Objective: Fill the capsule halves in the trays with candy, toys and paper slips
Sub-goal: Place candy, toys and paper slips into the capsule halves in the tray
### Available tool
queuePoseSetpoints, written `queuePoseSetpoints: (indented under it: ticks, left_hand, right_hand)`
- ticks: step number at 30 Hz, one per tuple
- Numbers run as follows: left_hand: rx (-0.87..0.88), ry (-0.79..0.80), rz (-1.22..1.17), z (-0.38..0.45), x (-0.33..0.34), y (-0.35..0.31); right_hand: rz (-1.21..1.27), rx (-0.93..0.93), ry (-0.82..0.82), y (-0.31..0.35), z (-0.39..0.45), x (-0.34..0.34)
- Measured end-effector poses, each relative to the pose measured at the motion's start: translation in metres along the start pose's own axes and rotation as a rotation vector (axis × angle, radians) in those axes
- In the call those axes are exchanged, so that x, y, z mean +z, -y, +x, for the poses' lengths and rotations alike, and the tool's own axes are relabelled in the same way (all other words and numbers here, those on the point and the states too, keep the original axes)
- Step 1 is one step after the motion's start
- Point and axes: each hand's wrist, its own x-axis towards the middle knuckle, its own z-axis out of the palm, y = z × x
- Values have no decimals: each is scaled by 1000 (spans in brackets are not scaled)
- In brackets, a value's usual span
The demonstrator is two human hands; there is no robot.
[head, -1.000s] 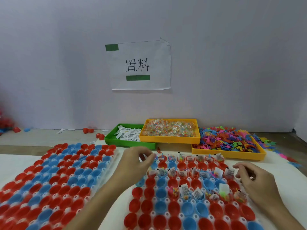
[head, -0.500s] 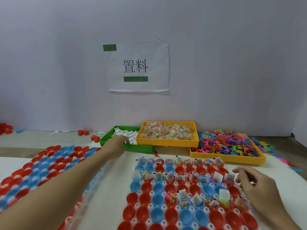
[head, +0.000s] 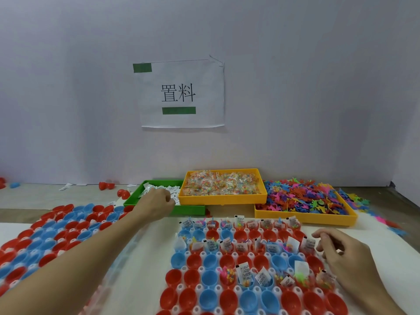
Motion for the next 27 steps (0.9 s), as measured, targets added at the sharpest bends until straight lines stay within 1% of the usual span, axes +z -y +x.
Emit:
queuePoseSetpoints:
  ticks: [2, 4, 8, 10, 16, 22, 27]
  left_hand:
    - [-44, -40, -13, 6, 1, -1]
    - [-74, -40, -16, 14, 1, -1]
    - [-121, 62, -2, 27, 4, -3]
    - [-141, 72, -6, 30, 6, -5]
    - [-136, -41, -81, 30, 5, -12]
    - [-120, -81, -137, 19, 3, -8]
    - [-120, -228, -276, 3, 2, -14]
  right_hand:
    - [6, 10, 5, 0, 0, 0]
    - [11, 15, 7, 1, 0, 0]
    - [14, 29, 21, -1, 1, 1]
    - [18, 28, 23, -2, 2, 1]
    - [15, 23, 27, -3, 2, 1]
    - [18, 23, 27, -2, 2, 0]
    - [18, 13, 12, -2, 2, 0]
